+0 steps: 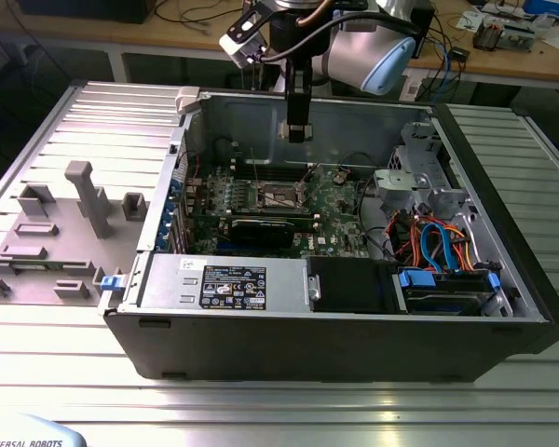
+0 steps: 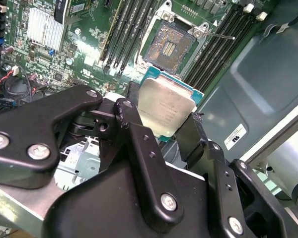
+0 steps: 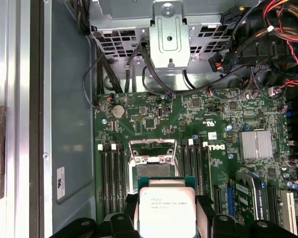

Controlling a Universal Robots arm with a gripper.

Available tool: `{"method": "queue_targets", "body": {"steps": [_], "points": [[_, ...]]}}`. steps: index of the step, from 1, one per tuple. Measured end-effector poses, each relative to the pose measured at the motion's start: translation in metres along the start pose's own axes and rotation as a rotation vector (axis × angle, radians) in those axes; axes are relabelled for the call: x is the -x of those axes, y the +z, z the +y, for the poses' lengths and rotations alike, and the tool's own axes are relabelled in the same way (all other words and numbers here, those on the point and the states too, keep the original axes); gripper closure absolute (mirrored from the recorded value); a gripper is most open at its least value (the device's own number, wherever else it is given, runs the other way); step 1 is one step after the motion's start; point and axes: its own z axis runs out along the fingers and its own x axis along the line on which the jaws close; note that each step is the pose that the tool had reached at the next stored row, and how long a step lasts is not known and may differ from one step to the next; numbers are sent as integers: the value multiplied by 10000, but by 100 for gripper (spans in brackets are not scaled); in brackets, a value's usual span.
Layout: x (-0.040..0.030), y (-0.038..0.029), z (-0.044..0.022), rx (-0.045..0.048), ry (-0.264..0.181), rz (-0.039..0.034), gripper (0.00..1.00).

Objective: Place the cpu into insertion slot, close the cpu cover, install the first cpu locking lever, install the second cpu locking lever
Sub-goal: 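Place the cpu into insertion slot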

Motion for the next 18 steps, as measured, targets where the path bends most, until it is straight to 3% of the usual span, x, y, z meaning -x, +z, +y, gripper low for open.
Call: {"method": "queue_targets", "body": {"steps": [9,12,15,18], "points": [[0,49,-20,0,-1,-12,46],[-1,104,-24,1,-51,-10,46],[-2,209,-41,10,-677,38,46],[-5,286,-74,9,-681,38,46]]}}
